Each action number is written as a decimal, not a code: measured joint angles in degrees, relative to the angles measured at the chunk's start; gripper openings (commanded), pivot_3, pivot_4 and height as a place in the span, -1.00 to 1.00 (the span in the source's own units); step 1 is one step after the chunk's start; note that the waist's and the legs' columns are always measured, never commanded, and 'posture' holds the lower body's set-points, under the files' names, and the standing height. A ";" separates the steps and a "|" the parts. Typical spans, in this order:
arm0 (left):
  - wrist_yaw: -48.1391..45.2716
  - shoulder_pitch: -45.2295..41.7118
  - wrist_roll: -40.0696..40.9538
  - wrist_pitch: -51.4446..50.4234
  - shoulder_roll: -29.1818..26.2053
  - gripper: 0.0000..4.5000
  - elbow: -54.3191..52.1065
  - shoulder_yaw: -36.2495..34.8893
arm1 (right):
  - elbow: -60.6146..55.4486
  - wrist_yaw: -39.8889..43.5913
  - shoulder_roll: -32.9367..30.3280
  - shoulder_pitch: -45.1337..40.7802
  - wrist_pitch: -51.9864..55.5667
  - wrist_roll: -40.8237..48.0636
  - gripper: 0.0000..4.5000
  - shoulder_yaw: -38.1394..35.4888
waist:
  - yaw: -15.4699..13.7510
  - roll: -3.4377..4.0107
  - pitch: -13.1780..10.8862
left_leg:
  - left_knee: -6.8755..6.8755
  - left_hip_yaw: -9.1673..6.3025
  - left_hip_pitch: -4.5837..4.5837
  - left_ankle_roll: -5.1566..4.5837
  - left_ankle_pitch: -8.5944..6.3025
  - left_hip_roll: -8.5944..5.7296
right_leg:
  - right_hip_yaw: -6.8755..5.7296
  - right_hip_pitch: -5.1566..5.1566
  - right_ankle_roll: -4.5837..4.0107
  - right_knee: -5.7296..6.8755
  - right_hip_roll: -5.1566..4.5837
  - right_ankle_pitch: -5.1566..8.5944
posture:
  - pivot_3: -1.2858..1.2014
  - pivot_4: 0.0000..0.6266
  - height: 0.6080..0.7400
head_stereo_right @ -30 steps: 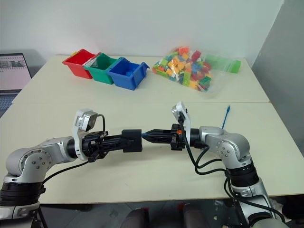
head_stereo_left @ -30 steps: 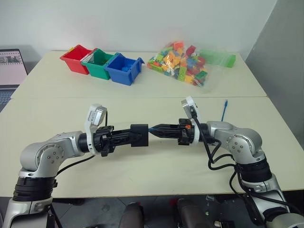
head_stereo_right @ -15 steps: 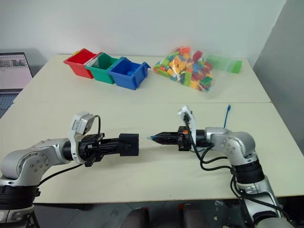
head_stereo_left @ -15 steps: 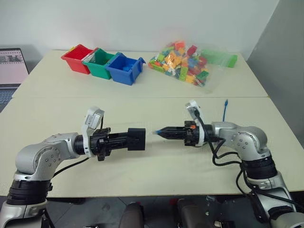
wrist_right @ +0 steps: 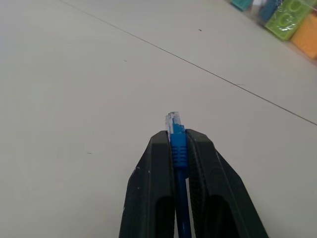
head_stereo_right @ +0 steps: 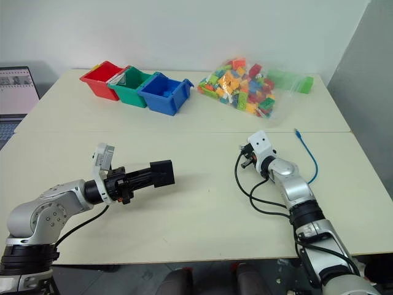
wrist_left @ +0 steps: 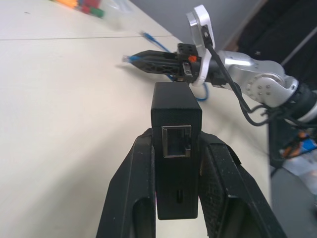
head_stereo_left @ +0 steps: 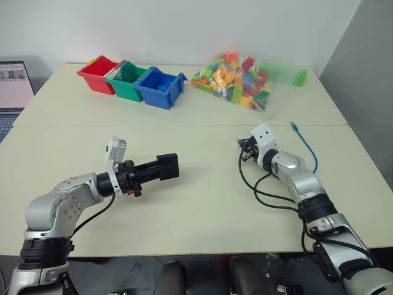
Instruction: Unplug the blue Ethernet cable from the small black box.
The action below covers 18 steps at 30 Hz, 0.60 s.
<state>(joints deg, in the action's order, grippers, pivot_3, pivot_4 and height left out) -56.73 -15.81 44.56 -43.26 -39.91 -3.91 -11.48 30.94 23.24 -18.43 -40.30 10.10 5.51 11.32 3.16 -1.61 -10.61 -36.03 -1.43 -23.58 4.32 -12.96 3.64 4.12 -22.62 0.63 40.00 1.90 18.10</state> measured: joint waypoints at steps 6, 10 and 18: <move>2.57 -0.68 -3.47 3.86 1.48 -0.66 0.03 0.00 | 2.88 1.40 0.99 -0.60 -1.99 -0.84 -0.11 -1.41 | -0.19 0.00 0.00 | -0.01 -0.01 -0.12 0.01 0.00 -0.02 | -0.02 -0.08 -0.01 0.01 -0.04 -0.01 | 0.03 -0.52 1.00; 6.87 -1.93 -8.60 9.58 3.84 -0.66 2.82 -0.02 | -2.74 5.38 -1.15 1.37 -0.83 0.24 0.29 -2.83 | -0.42 0.02 -0.01 | -0.02 -0.07 -0.12 0.00 0.00 -0.02 | -0.04 -0.08 -0.01 0.05 -0.05 -0.01 | 0.03 -0.52 1.00; 19.66 -10.18 -23.54 33.71 8.07 -0.66 23.05 -1.15 | -26.87 18.46 -4.60 6.29 5.93 5.73 0.59 -1.59 | -0.89 0.02 0.00 | -0.05 -0.05 -0.12 0.00 0.00 -0.02 | -0.09 -0.10 0.01 0.08 -0.03 -0.03 | 0.03 -0.52 1.00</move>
<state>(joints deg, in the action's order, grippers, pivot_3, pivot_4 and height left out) -37.07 -25.99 21.02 -9.56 -31.84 19.14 -12.63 4.07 41.70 -23.03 -34.01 16.03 11.24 9.73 2.27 -1.59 -10.62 -36.08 -1.48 -23.70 4.32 -12.96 3.62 4.04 -22.72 0.64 40.08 1.87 18.07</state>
